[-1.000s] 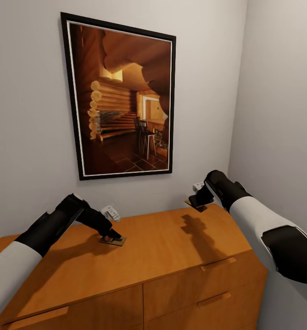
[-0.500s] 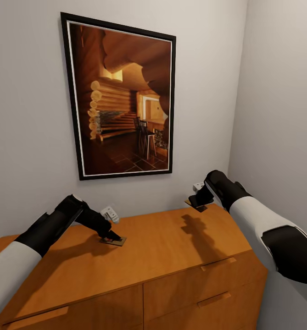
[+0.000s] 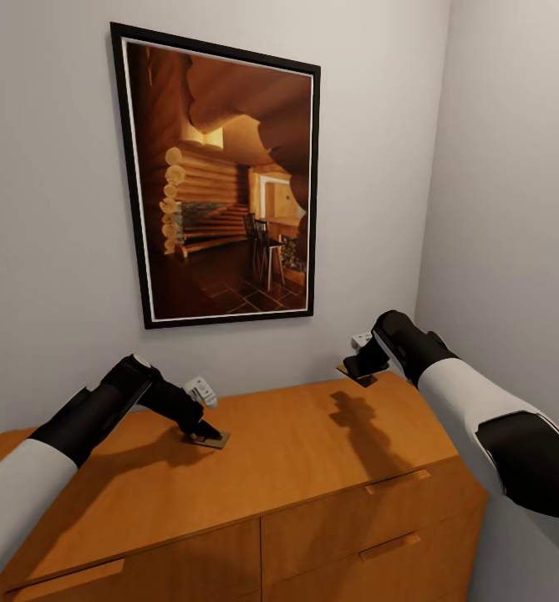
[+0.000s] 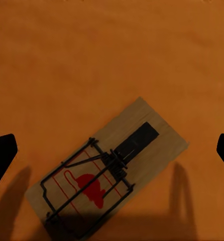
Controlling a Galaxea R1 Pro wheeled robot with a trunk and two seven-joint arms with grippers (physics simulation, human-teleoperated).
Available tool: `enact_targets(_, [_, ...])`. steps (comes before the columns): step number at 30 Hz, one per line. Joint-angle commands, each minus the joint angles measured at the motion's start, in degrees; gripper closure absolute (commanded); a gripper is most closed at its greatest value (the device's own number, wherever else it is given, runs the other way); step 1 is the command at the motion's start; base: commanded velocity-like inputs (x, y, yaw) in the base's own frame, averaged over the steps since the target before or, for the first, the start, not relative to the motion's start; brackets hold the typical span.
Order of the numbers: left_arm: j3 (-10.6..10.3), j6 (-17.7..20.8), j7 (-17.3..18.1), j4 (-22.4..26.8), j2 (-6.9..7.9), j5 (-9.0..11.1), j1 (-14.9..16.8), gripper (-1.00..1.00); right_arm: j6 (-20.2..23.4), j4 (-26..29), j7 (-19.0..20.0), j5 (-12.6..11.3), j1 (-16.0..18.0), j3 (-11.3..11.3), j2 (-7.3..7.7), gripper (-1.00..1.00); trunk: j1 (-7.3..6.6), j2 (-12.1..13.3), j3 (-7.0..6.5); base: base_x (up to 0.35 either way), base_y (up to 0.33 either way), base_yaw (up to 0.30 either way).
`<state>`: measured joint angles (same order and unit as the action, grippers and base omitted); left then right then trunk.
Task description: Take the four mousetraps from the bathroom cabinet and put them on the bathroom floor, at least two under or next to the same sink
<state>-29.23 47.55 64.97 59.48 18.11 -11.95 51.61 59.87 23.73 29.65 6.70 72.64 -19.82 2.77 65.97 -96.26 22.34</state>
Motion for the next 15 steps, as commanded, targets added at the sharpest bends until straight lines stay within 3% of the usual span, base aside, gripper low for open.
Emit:
enact_targets(1, [0.0,0.4,0.4,0.0,0.01,-0.4,0.2,-1.00,0.1,0.1,0.6,0.5,0.0,-0.2,0.04,1.00,0.00,0.0,0.08,0.000,0.000,0.000])
enact_targets(15, [-0.1,-1.1,0.4,-4.0,-0.23,-0.4,2.5,-1.00,0.1,0.1,0.7,0.3,0.0,-0.2,0.04,1.00,0.00,0.0,0.08,0.000,0.000,0.000])
